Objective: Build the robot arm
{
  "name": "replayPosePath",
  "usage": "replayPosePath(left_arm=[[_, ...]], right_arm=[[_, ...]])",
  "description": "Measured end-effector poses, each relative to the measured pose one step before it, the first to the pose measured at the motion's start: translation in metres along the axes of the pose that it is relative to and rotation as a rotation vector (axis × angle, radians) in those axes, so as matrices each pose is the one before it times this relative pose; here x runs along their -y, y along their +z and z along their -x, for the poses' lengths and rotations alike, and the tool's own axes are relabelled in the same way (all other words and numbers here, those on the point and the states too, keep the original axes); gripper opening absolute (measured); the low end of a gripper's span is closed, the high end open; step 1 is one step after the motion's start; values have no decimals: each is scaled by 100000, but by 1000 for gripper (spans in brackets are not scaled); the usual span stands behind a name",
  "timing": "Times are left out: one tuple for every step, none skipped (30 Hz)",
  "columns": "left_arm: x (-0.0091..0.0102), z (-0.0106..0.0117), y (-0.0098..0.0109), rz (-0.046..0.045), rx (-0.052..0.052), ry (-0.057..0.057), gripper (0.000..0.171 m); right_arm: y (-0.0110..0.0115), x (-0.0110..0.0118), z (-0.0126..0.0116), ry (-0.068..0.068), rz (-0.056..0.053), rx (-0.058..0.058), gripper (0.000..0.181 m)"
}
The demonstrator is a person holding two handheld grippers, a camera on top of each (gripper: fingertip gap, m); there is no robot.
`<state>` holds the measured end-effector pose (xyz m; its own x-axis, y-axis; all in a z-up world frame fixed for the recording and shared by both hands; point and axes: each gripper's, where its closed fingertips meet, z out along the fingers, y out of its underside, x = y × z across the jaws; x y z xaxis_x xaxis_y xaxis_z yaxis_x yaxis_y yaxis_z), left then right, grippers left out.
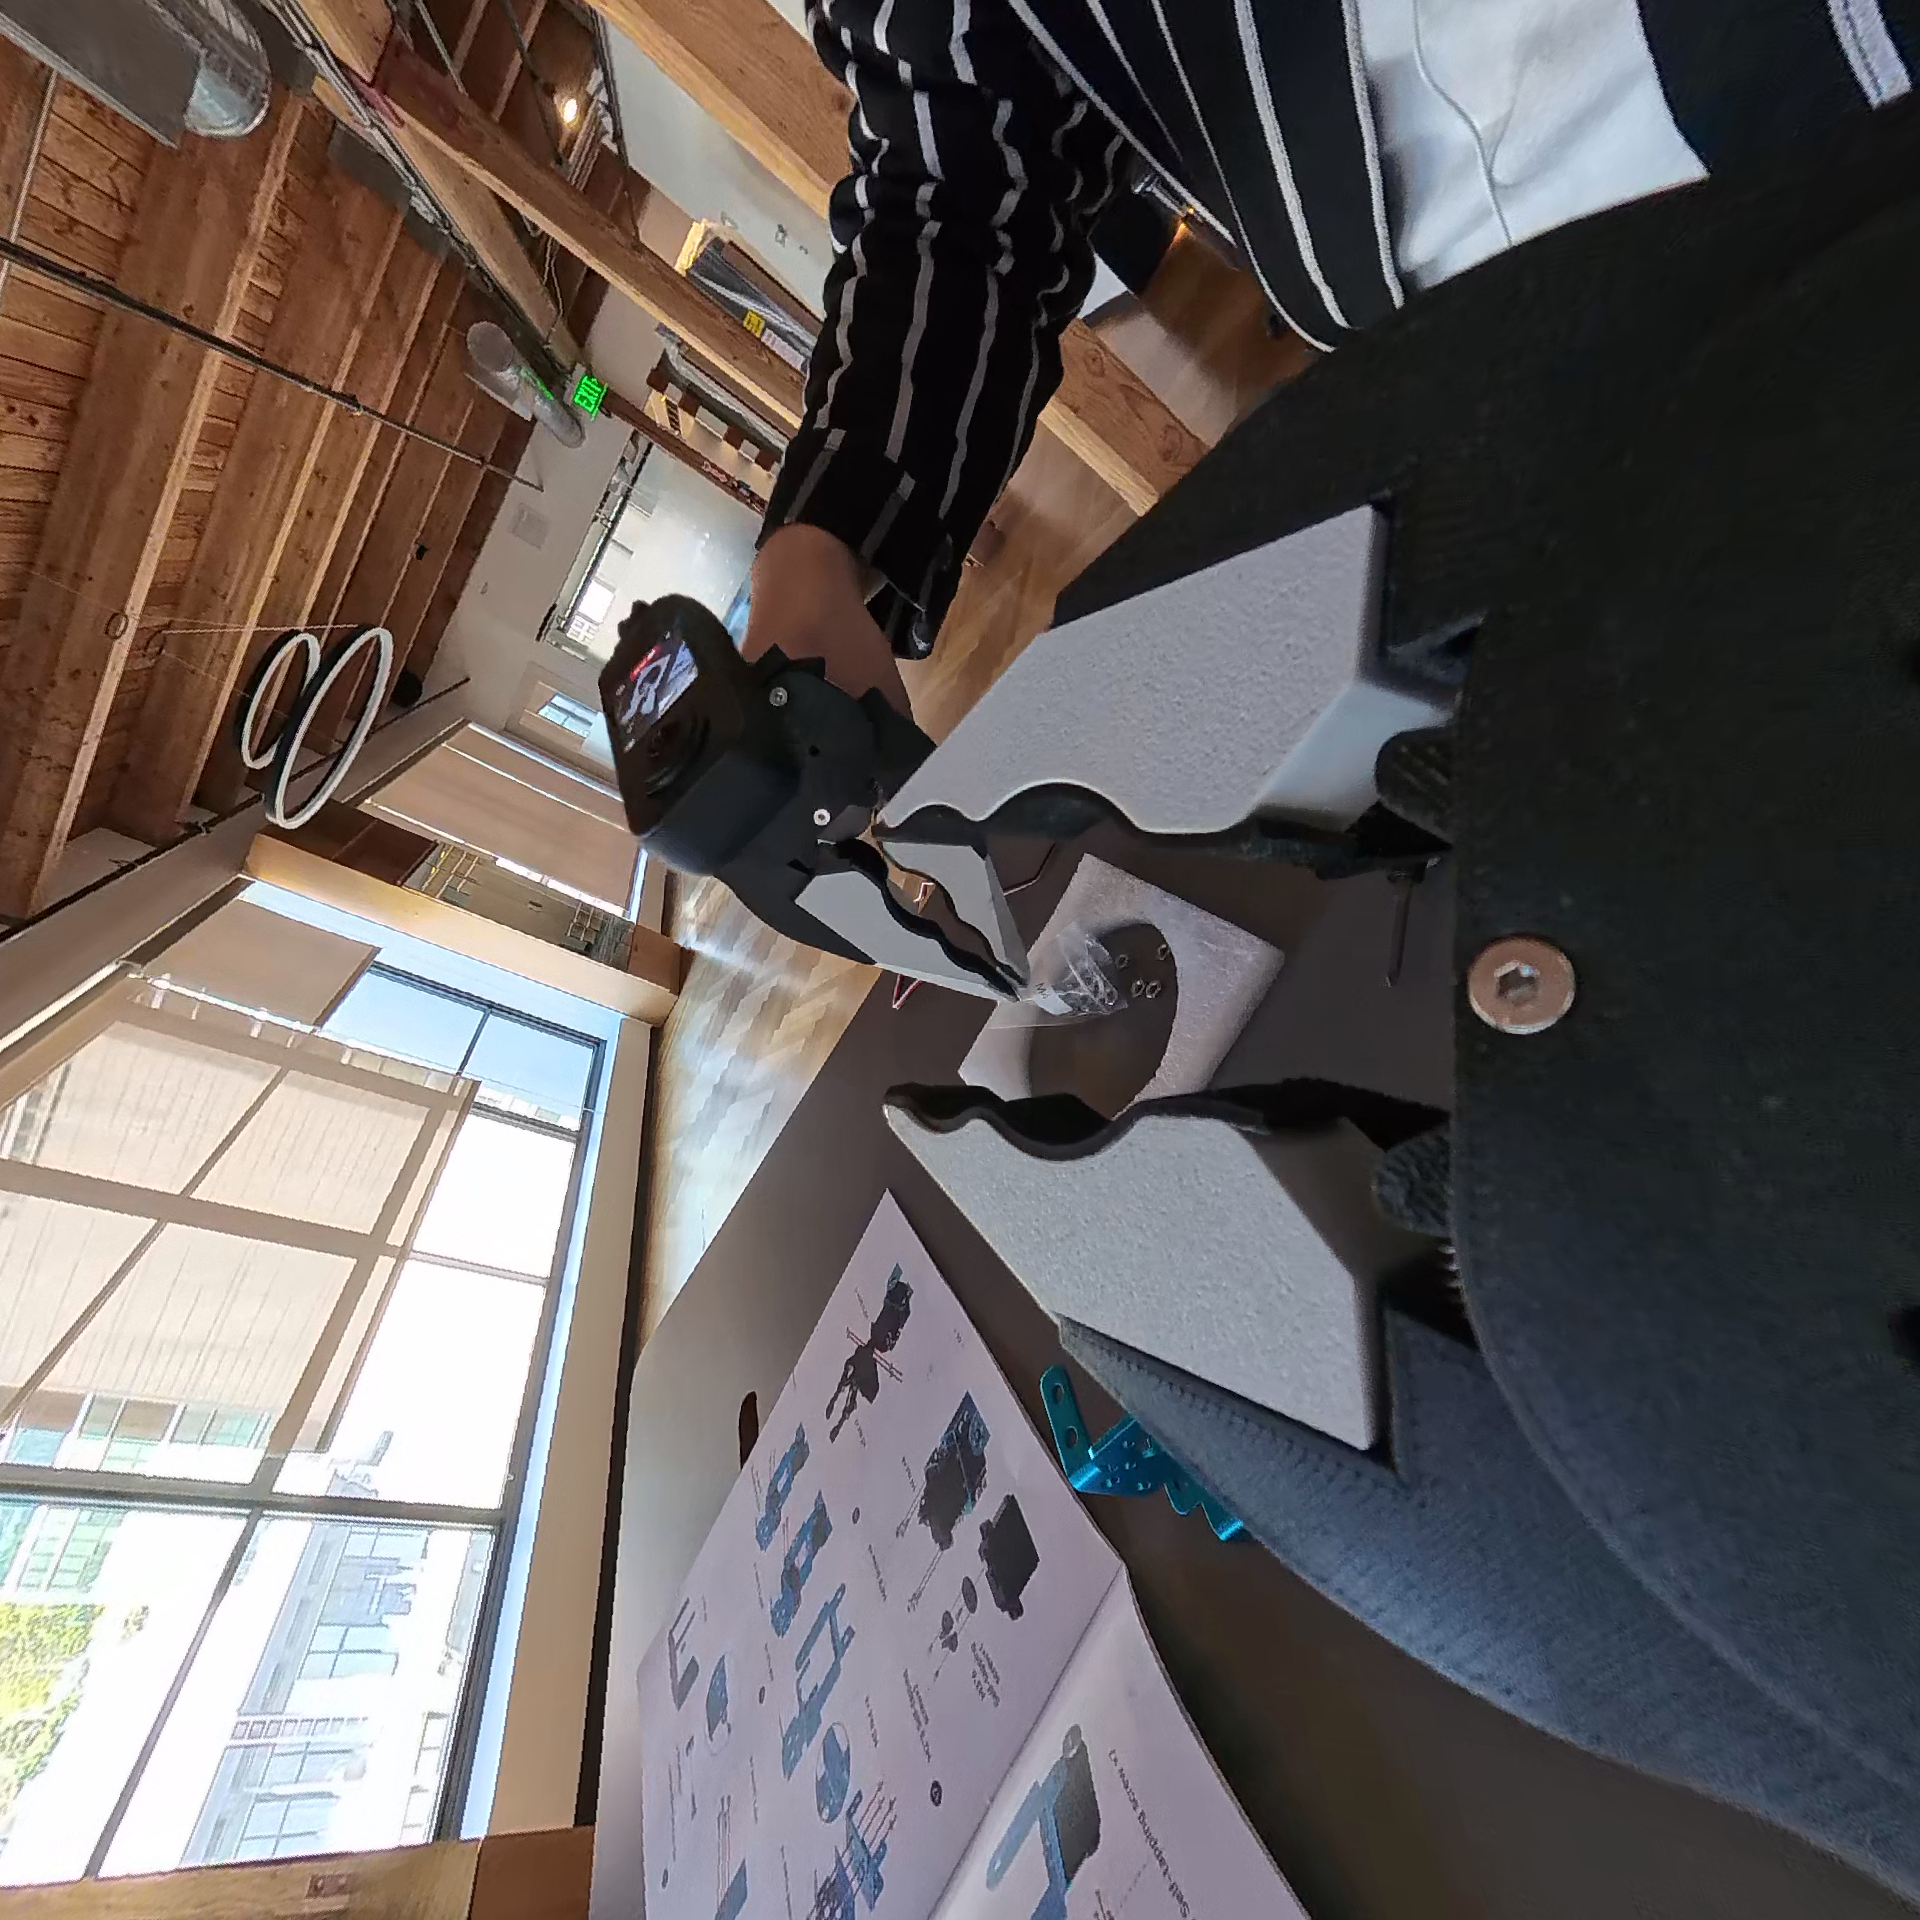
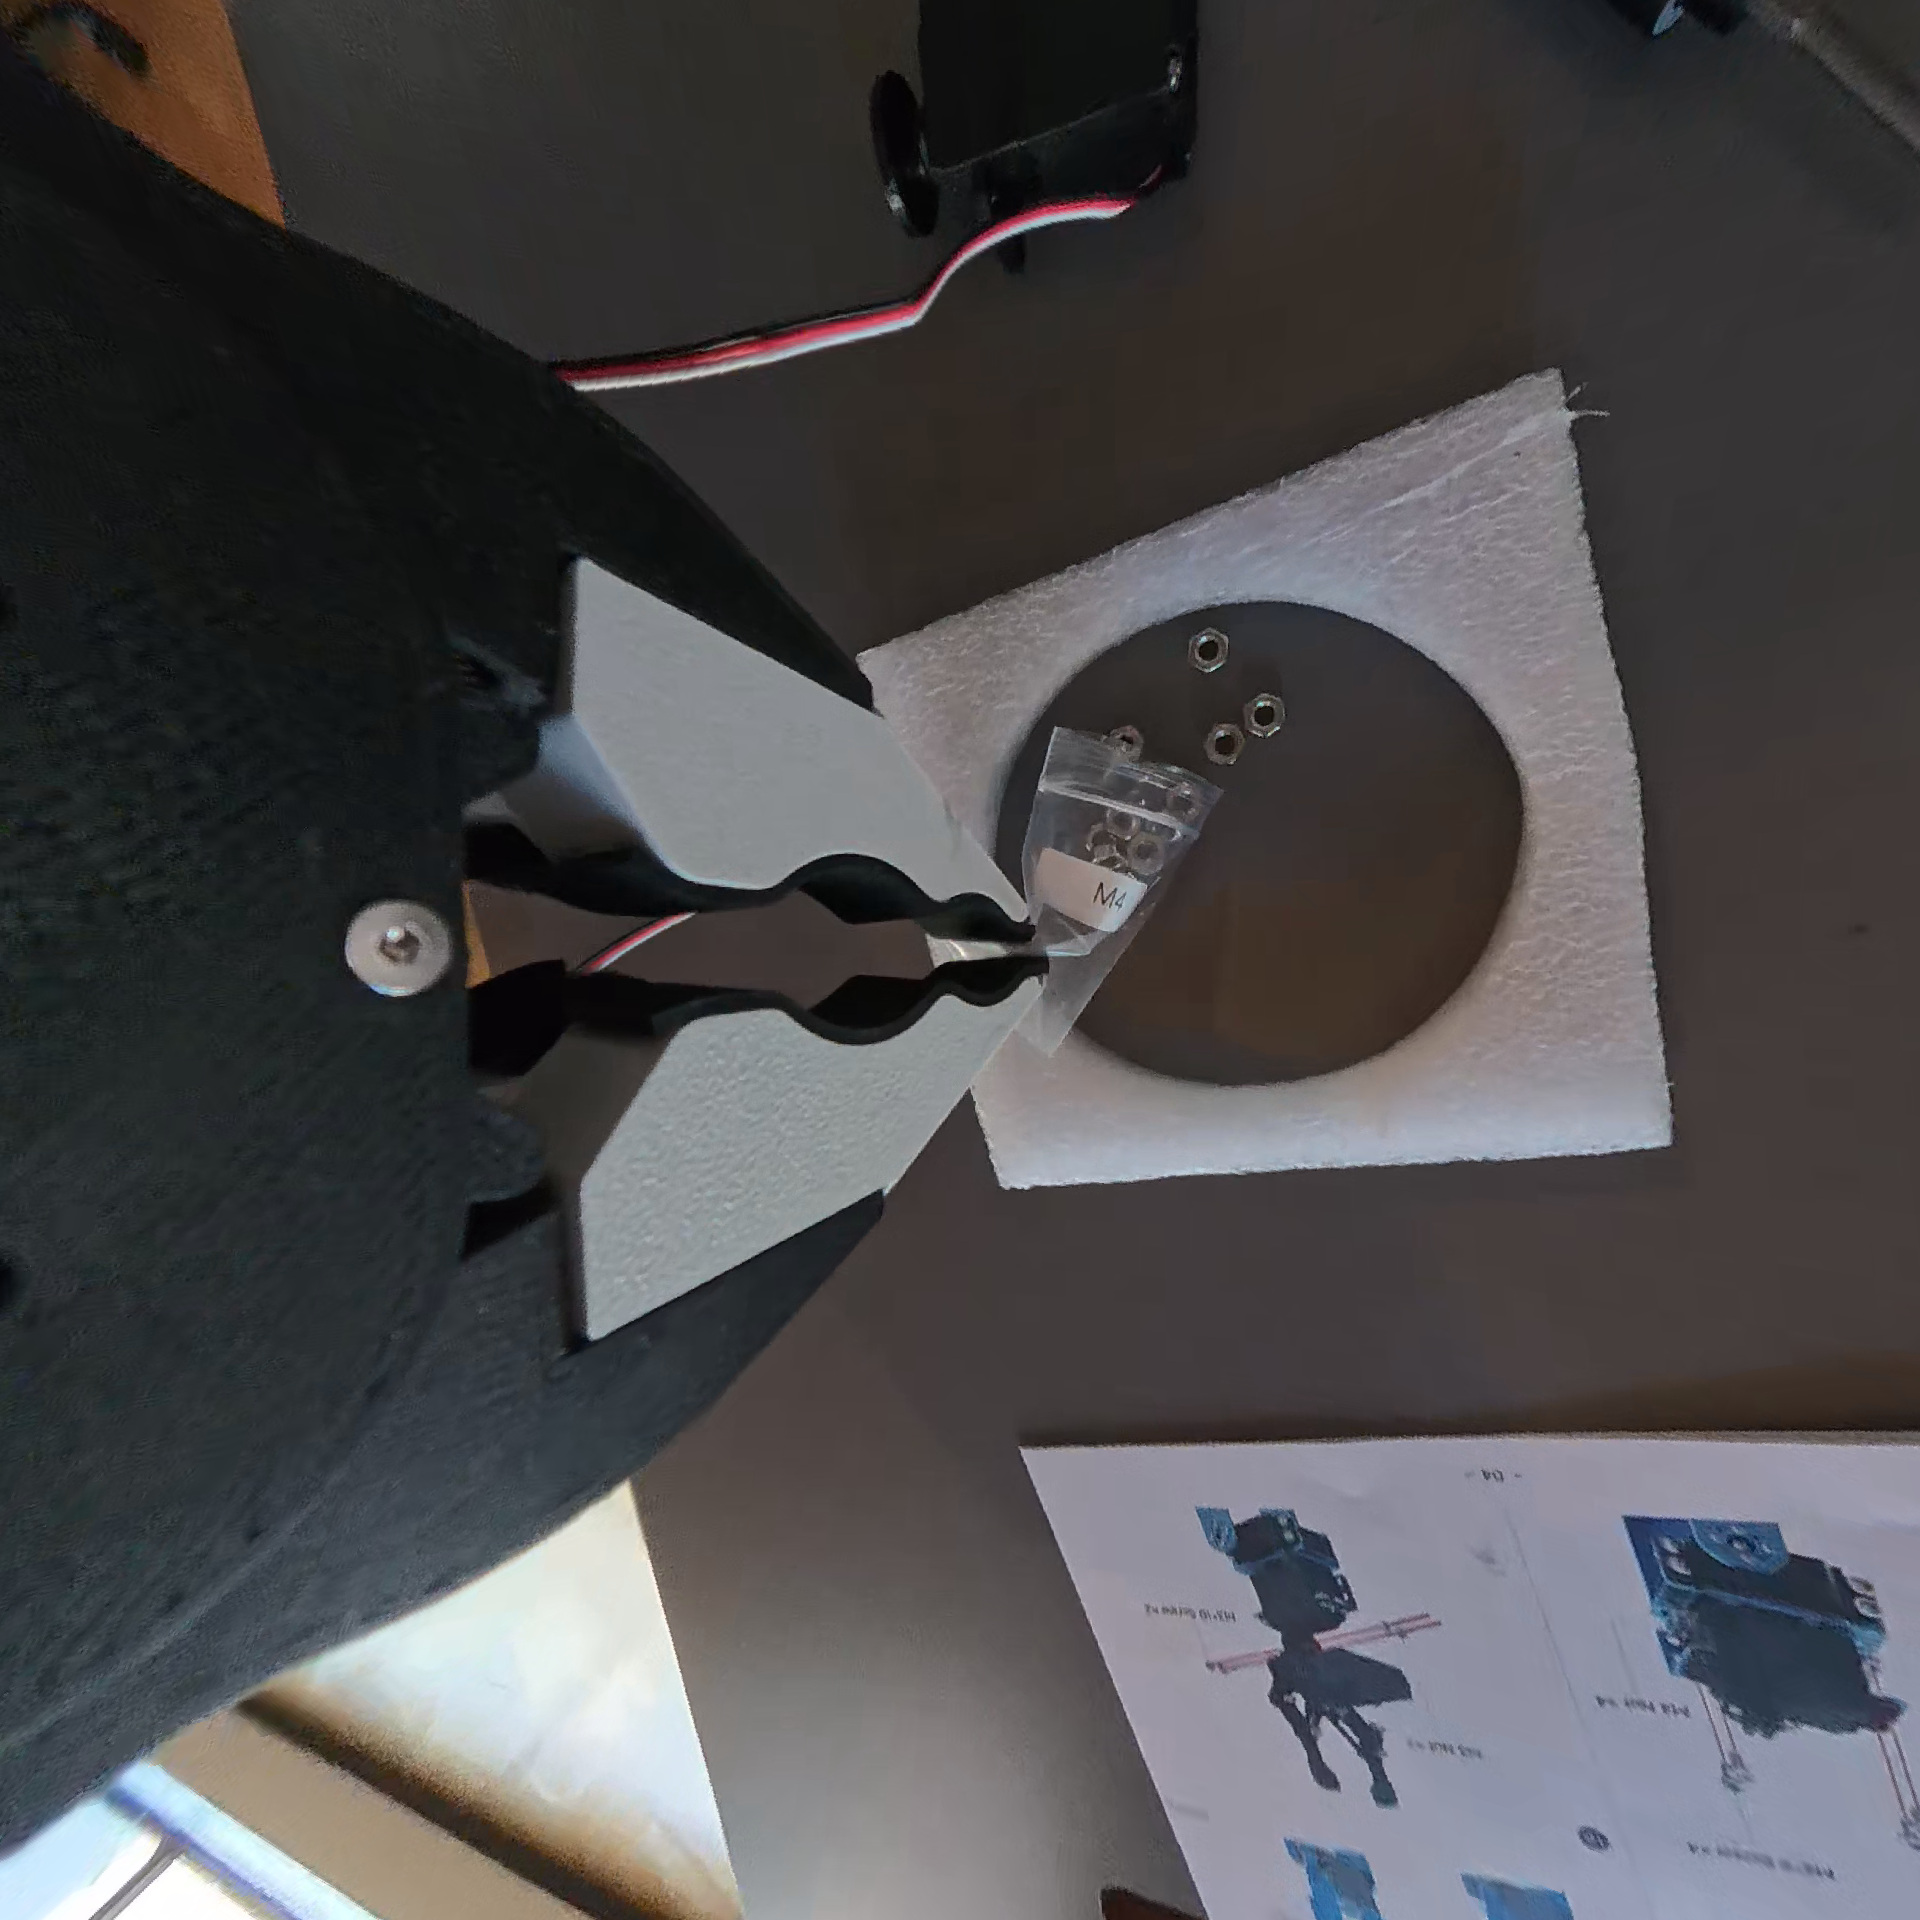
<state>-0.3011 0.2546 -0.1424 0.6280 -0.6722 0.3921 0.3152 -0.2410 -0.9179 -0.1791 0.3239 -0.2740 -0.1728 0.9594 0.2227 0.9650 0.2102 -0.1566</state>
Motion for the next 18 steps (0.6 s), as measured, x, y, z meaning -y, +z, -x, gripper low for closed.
replayPosePath(left_arm=[[3,-13,-1,28,53,195,45],[45,-50,-13,-192,-128,99,45],[56,-60,-16,-246,-213,25,45],[33,-44,-13,-88,-145,113,45],[-21,-30,-1,138,18,295,45],[-35,-14,13,363,100,453,45],[-68,-28,34,450,86,588,44],[-127,-55,62,651,-23,669,43],[-166,-21,90,948,131,730,43],[-216,8,112,1125,382,807,43],[-216,7,117,1163,338,803,43],[-191,-16,108,991,295,681,43],[-143,-31,93,712,104,583,43],[-111,-73,80,492,-149,503,43],[-66,-63,63,343,-111,479,44],[-67,-33,47,352,-101,473,44],[-56,-59,44,296,-253,311,44],[-24,-80,44,98,-431,182,43]], right_arm=[[112,-124,21,2383,-1287,2014,2],[74,-107,3,2893,-1766,2265,2],[28,-46,5,3314,-2455,2592,2],[-1,46,95,3713,-3142,3264,2],[-37,120,97,3966,-3683,3498,2],[-44,115,59,4159,-3678,3359,2],[-41,99,47,4061,-3500,3358,2],[-53,114,69,3865,-3550,3382,2],[-62,119,87,4040,-3556,3559,2],[-76,124,164,3807,-3517,3853,2],[-84,117,190,4311,-3587,4183,2],[-99,179,252,4760,-3948,4864,2],[-143,249,272,4660,-4353,4950,2],[-156,262,310,4486,-4383,5058,2],[-151,295,366,4288,-4423,5284,2],[-151,318,388,3950,-4371,5051,2],[-161,350,419,3531,-4451,5036,2],[-171,336,466,3041,-4195,4990,2]])
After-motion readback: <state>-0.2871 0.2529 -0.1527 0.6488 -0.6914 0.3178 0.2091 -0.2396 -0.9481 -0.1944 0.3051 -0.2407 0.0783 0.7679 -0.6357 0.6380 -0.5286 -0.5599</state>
